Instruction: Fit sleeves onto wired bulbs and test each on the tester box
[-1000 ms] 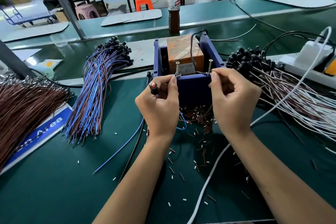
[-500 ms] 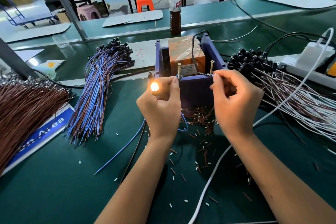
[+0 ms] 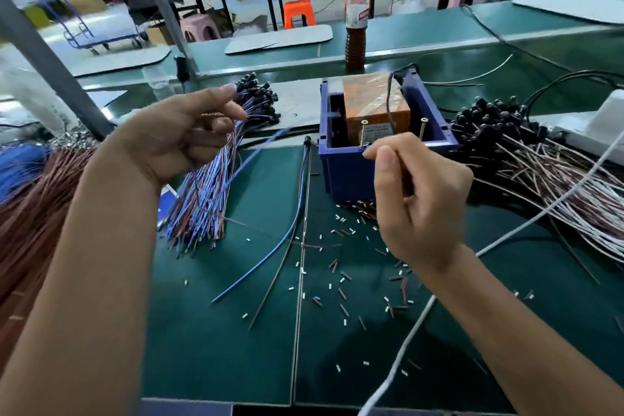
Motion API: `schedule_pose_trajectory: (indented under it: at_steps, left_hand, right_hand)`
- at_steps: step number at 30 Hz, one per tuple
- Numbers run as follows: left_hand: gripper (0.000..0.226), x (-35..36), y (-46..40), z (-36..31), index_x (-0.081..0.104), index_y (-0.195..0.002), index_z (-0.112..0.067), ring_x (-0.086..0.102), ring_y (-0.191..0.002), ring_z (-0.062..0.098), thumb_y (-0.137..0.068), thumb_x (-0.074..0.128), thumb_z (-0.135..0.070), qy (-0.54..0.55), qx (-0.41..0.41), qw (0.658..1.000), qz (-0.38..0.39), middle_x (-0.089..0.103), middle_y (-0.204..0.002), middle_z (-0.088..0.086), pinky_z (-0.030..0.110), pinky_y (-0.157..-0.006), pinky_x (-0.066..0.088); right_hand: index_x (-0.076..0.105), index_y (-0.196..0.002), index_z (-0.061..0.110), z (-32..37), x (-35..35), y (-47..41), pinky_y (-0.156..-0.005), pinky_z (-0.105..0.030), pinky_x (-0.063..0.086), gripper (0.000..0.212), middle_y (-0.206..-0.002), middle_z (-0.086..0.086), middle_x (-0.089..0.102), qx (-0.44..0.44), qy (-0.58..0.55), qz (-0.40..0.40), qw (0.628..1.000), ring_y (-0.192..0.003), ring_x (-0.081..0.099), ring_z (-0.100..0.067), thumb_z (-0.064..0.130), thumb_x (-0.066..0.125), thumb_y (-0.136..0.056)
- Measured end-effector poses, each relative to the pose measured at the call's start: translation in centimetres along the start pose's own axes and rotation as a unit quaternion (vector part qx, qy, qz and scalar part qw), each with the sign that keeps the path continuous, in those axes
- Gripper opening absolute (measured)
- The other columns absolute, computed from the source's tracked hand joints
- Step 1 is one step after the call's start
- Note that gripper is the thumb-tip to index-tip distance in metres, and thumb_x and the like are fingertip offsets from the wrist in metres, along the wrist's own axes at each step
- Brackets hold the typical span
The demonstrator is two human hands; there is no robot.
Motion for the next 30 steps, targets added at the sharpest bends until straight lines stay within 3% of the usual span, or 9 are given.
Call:
schedule_pose_trajectory:
  at_steps: [5,8,13,17,20,23,26,28,30]
  left_hand:
    - [0.030,1.3,-1.4,0.2,0.065,-0.079,-0.015,0.016,-0.041,0.003,-0.089,0.062,-0.043,0.037,-0.062,0.994,0.087,0.046,-0.059,-0.008,0.014,-0.039,0.007]
    - [0.026,2.8,-2.4,1.1,0.056,-0.080,-0.016,0.010,-0.053,0.006,-0.091,0.059,-0.039,0.098,-0.094,0.987,0.086,0.044,-0.061,-0.008,0.018,-0.045,0.009]
    - [0.022,2.1,-4.0,1.4,0.048,-0.079,-0.009,0.017,-0.049,0.003,-0.098,0.042,-0.019,0.467,-0.063,0.882,0.027,0.031,-0.071,-0.009,0.017,-0.034,0.019]
    - [0.027,0.4,-5.4,-0.8,0.048,-0.069,-0.004,0.027,-0.037,0.007,-0.093,0.035,-0.004,0.512,0.002,0.859,-0.017,0.037,-0.059,-0.001,0.017,-0.032,0.020]
    - [0.038,0.0,-6.7,-2.8,0.051,-0.077,-0.006,0.034,-0.041,0.005,-0.108,0.029,-0.012,0.370,-0.019,0.929,-0.021,0.045,-0.061,-0.001,0.013,-0.036,0.024]
    - [0.022,2.1,-8.1,-2.0,0.060,-0.090,-0.013,0.037,-0.053,0.007,-0.106,0.045,-0.018,0.002,-0.080,0.996,-0.035,0.047,-0.067,-0.002,0.015,-0.047,0.029]
    - [0.030,4.7,-9.6,2.1,0.074,-0.106,-0.011,0.035,-0.055,0.014,-0.108,0.050,-0.027,-0.285,-0.076,0.953,-0.067,0.044,-0.070,0.003,0.022,-0.046,0.031]
    - [0.034,6.2,-10.2,5.1,0.079,-0.103,-0.009,0.054,-0.057,0.029,-0.108,0.053,-0.030,-0.403,-0.020,0.909,-0.101,0.058,-0.070,0.014,0.022,-0.047,0.041]
    - [0.029,7.1,-10.8,7.8,0.079,-0.100,-0.009,0.069,-0.088,0.036,-0.104,0.061,-0.032,-0.443,0.017,0.885,-0.143,0.074,-0.091,0.019,0.028,-0.070,0.048]
  right_hand:
    - [0.068,-0.114,0.010,4.6,5.3,-1.7,-0.075,-0.033,0.051,0.044,-0.103,-0.003,0.068,0.065,0.071,0.150,0.984,-0.093,0.061,-0.019,0.047,0.045,-0.107]
    - [0.058,-0.130,0.013,5.6,7.7,-1.7,-0.092,-0.039,0.048,0.053,-0.122,-0.007,0.063,0.113,0.117,0.267,0.950,-0.114,0.056,-0.025,0.057,0.047,-0.103]
    - [0.065,-0.100,0.002,5.4,9.4,-1.9,-0.082,-0.045,0.058,0.049,-0.083,-0.012,0.077,0.314,-0.035,0.430,0.845,-0.080,0.072,-0.031,0.045,0.044,-0.110]
    - [0.069,-0.091,-0.007,6.9,8.9,-2.8,-0.073,-0.055,0.056,0.050,-0.066,-0.013,0.063,0.285,-0.102,0.364,0.881,-0.064,0.059,-0.036,0.030,0.042,-0.112]
    - [0.068,-0.088,-0.005,8.0,9.2,-2.6,-0.073,-0.057,0.057,0.049,-0.069,-0.017,0.065,0.278,-0.129,0.375,0.875,-0.068,0.063,-0.040,0.028,0.040,-0.112]
    - [0.069,-0.084,-0.005,7.9,10.1,-1.1,-0.069,-0.047,0.061,0.046,-0.072,-0.020,0.073,0.288,-0.104,0.478,0.823,-0.064,0.069,-0.040,0.024,0.043,-0.108]
    - [0.066,-0.075,0.008,6.6,10.7,0.2,-0.068,-0.039,0.056,0.040,-0.076,-0.013,0.068,0.266,-0.005,0.534,0.802,-0.073,0.065,-0.039,0.031,0.051,-0.104]
    - [0.049,-0.070,0.016,5.8,10.7,0.8,-0.066,-0.035,0.044,0.034,-0.069,-0.004,0.051,0.224,0.088,0.550,0.800,-0.072,0.054,-0.035,0.032,0.054,-0.100]
    - [0.045,-0.077,0.020,5.3,10.6,1.3,-0.065,-0.035,0.039,0.027,-0.068,0.001,0.039,0.175,0.145,0.573,0.788,-0.069,0.047,-0.031,0.031,0.057,-0.098]
Point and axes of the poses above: each hand's wrist, its own y-axis away from the middle knuckle, its own x-axis out of the palm, z = x × y, the point moved 1 cm from there along -y, towards the middle knuckle
